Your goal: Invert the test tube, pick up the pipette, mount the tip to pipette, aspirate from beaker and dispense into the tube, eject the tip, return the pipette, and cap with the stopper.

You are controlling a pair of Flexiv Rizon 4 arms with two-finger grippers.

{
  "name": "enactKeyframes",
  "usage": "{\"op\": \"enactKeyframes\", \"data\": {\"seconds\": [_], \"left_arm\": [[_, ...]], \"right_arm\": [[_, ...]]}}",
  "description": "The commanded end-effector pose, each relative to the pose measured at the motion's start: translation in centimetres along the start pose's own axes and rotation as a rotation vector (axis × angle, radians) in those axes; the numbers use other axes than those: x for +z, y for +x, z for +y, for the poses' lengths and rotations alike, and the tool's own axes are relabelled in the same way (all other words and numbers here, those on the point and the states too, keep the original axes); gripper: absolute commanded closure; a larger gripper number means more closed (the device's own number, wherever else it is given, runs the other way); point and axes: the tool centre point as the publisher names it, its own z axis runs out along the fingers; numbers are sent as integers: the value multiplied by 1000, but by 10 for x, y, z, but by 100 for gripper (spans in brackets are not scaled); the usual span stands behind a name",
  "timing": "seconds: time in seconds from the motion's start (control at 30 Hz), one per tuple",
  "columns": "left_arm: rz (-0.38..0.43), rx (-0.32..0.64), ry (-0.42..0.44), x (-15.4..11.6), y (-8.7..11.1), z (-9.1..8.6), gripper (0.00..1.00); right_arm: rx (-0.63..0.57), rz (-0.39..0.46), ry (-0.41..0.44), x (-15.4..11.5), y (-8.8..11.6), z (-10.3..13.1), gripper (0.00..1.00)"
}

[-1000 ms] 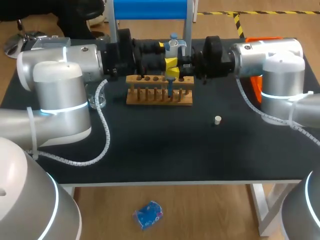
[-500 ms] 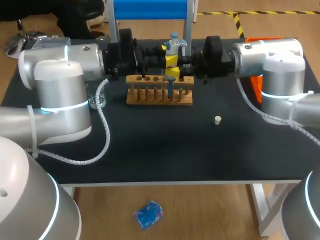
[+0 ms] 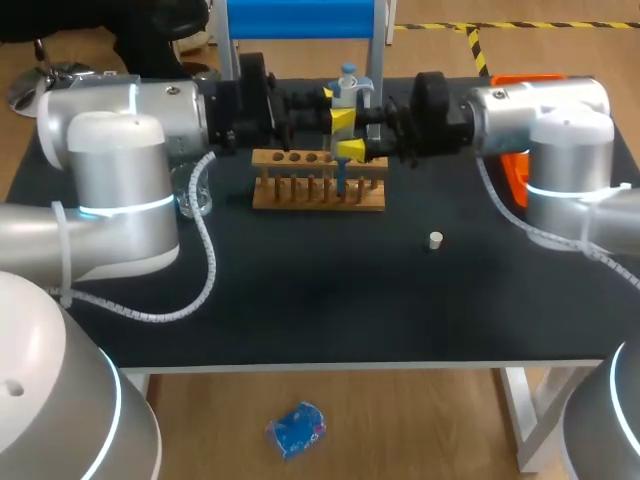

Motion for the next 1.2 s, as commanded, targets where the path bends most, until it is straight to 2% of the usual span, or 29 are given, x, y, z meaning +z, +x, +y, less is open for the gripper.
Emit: {"op": "enactKeyframes", "data": {"seconds": [0.03,0.3,0.47,0.5,1.2], "left_arm": [[-28,4,-10,-4,-2,-4,100],[-200,-30,-33,-17,-19,-9,100],[-363,-48,-29,-27,-33,-18,100],[-400,-77,-25,-29,-37,-19,100],[-402,-82,-13,-30,-38,-21,100]], "right_arm": [[2,-23,7,-13,9,0,0],[18,-89,35,-44,13,5,0],[1,-148,53,-65,10,18,0],[2,-126,37,-68,10,22,0],[2,-126,37,-68,10,22,0]]}}
